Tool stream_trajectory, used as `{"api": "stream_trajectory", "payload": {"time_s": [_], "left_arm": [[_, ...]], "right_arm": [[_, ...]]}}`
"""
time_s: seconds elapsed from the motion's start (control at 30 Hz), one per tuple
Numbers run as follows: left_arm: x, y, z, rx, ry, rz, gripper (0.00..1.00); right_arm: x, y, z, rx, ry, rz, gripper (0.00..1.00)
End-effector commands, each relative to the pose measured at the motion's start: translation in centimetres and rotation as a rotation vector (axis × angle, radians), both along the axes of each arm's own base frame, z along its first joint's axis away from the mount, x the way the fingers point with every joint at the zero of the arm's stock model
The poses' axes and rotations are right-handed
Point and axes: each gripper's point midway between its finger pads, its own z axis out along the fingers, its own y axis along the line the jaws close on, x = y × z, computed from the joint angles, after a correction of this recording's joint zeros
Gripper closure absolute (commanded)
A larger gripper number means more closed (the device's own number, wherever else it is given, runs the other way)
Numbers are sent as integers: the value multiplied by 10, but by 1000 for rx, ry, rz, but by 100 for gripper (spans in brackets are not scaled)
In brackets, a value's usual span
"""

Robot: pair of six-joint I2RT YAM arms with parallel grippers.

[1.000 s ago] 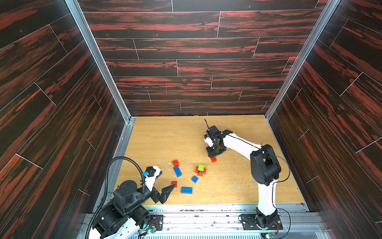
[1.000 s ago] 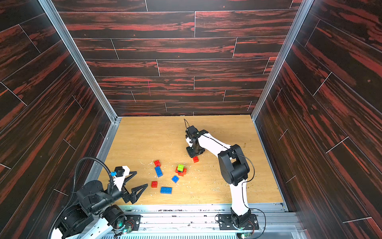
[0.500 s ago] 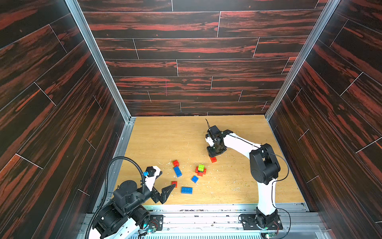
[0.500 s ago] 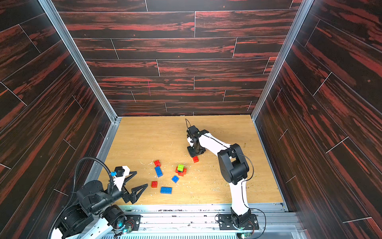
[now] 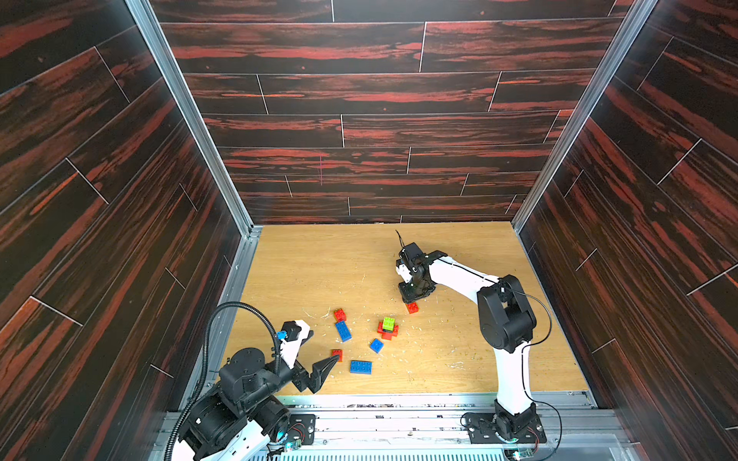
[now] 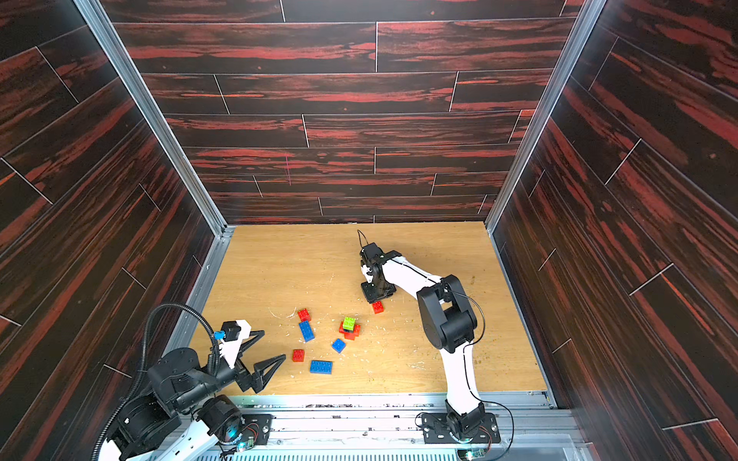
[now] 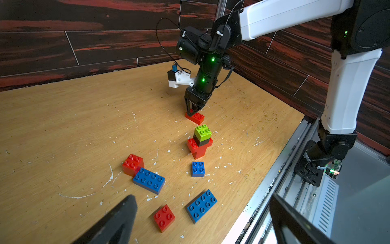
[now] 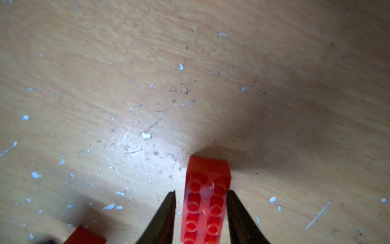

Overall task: Assemble the letter f with lego
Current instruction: Pick up the lego brick from the center of the board.

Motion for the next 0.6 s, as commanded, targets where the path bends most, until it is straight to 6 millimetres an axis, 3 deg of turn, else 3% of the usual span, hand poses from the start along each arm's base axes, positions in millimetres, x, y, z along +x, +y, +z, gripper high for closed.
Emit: {"api": "stream_trajectory", "payload": {"time_s": [0.0,0.27,0.57], "left_arm": [[1,-2,-2,2,7,-3,0],[2,-2,-2,2,7,-1,0],[2,-2,-2,3,7,-1,0]], "right_arm": [[0,-2,-9,-17,31,-9,58],[2,-4,-9,-37,34,-8,59],[2,-4,-13,-54,49,10,68]]}}
